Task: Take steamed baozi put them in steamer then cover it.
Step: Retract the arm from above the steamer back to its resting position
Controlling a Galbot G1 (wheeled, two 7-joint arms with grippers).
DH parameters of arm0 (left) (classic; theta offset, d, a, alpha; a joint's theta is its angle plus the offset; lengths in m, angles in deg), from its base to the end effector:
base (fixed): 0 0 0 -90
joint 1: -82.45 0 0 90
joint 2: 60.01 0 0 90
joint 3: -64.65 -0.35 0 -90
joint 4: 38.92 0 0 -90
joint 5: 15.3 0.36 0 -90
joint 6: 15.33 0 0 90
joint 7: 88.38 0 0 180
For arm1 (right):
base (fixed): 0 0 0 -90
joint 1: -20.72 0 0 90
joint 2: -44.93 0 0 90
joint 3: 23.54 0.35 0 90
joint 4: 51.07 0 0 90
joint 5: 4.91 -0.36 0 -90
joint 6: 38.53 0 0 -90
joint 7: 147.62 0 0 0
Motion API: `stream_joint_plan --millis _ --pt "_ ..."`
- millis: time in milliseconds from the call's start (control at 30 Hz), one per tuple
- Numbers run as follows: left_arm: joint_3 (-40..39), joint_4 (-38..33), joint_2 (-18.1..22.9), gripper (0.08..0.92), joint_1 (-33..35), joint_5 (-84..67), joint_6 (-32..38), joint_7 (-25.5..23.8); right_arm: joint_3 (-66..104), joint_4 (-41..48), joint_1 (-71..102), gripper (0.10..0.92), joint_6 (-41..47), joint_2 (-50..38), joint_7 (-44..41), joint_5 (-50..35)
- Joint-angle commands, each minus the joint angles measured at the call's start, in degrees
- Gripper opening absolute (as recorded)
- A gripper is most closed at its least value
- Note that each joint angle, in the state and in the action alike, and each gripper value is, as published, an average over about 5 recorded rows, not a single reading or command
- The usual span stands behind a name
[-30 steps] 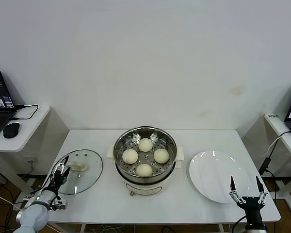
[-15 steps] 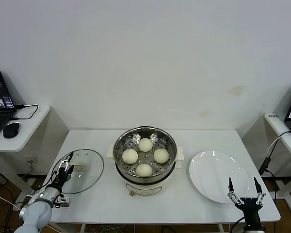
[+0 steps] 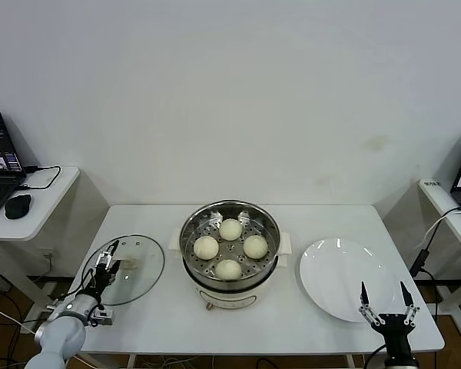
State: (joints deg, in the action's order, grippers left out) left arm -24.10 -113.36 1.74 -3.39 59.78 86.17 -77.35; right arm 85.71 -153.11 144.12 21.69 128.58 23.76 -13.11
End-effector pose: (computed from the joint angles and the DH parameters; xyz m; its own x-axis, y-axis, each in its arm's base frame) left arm 0.3175 0.2180 -0.4139 -0.9838 0.0893 0.1554 0.1357 -0.1954 0.9713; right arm 0.1342 -0.1458 -0.4004 -0.9793 0.0922 -0.1804 0.1224 0.9787 -0.1645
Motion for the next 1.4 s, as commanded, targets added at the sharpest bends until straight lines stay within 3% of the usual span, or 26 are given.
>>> stream_joint_plan --millis 33,800,1200,1400 --pt "-0.2 2.4 0.3 0.823 -1.3 0.3 0.1 0.3 0.0 0.1 0.0 0.823 0.0 0.0 0.0 0.0" --pt "-1.3 8.3 1.2 0.803 -7.3 0.5 1.2 1.7 -0.3 1.0 -0.6 0.822 -0.1 0.3 0.0 0.2" --pt "-0.8 11.4 2.0 0.473 -8.0 0.4 3.5 4.7 -0.5 1.1 -0.7 0.823 -0.1 0.2 -0.1 0.2" --pt "0.7 8.9 2.0 0.299 -5.5 -1.0 5.0 7.4 -0.9 0.8 -0.7 0.823 -0.2 0.1 -0.1 0.3"
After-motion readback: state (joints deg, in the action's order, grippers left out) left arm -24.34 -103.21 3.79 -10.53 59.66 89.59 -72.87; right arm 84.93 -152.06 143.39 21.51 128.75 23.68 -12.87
